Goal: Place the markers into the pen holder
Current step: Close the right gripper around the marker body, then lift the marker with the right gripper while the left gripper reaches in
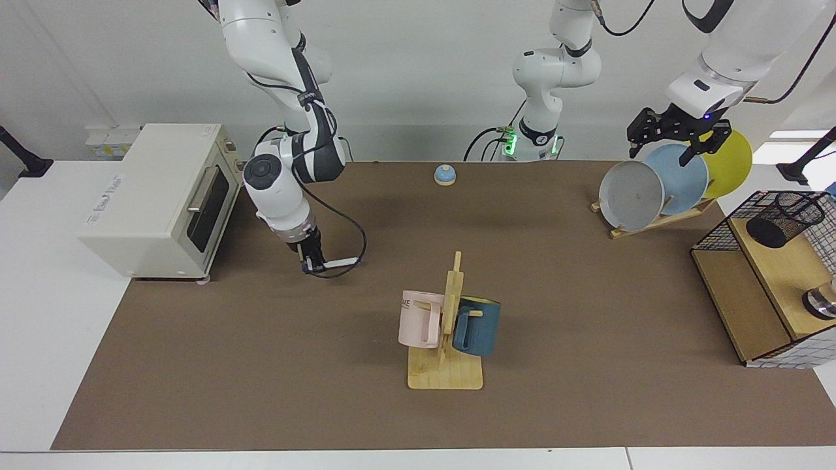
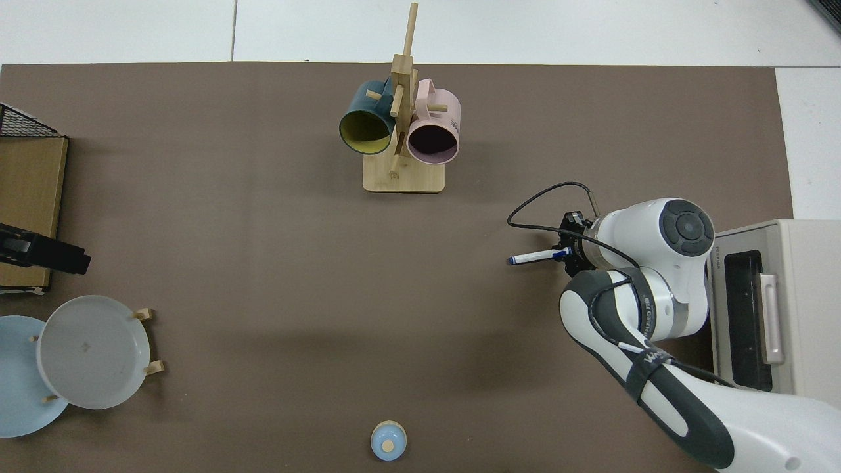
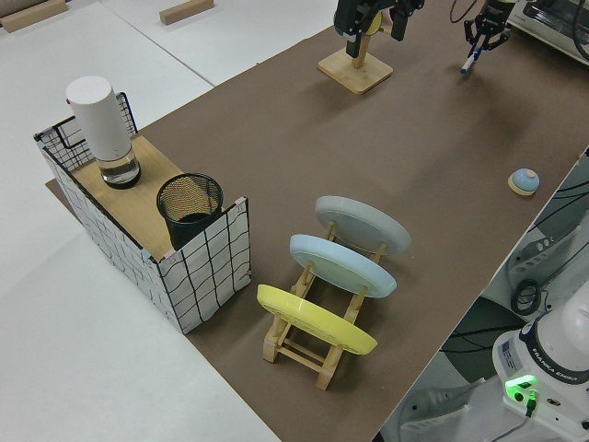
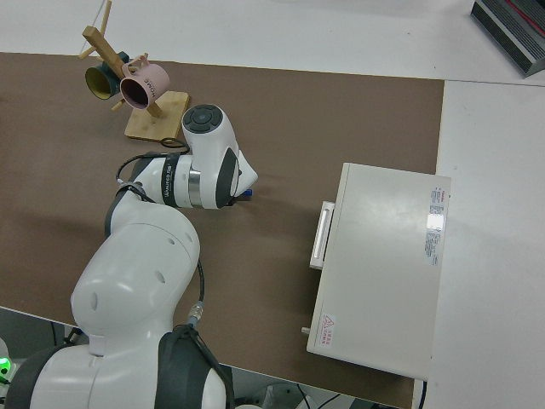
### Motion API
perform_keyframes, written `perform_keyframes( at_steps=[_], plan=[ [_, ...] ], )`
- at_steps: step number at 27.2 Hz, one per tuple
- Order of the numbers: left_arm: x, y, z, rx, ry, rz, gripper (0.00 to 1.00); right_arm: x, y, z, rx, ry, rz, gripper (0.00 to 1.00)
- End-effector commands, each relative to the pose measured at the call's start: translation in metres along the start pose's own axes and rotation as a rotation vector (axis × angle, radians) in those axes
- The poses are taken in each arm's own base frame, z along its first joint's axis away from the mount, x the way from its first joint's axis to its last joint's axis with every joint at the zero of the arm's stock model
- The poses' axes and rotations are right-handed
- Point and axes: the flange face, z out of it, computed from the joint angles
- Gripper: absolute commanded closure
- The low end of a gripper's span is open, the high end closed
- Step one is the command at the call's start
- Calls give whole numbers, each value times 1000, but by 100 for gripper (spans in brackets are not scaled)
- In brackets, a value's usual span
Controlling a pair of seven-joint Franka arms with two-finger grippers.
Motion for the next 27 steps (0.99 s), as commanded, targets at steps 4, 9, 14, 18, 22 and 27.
perform_keyframes(
  at_steps=[4, 9, 14, 18, 22, 27],
  plan=[
    [-8, 2, -1, -13, -2, -5, 0, -20, 12, -116, -39, -10, -23, 100],
    [-8, 2, -1, -12, 0, -4, 0, -33, 29, -182, -11, -35, -35, 100],
    [-7, 7, -1, -14, 2, 6, 0, -44, 59, -229, 17, -37, -91, 100],
    [-8, 4, -1, -15, 0, 6, 0, -66, 70, -246, 33, -56, -115, 100],
    [-7, 4, -1, -14, 5, 11, 0, -91, 73, -246, 31, -58, -125, 100],
    [-5, 10, -1, -12, 7, 33, 1, -137, 80, -248, 43, -60, -61, 100]
  ],
)
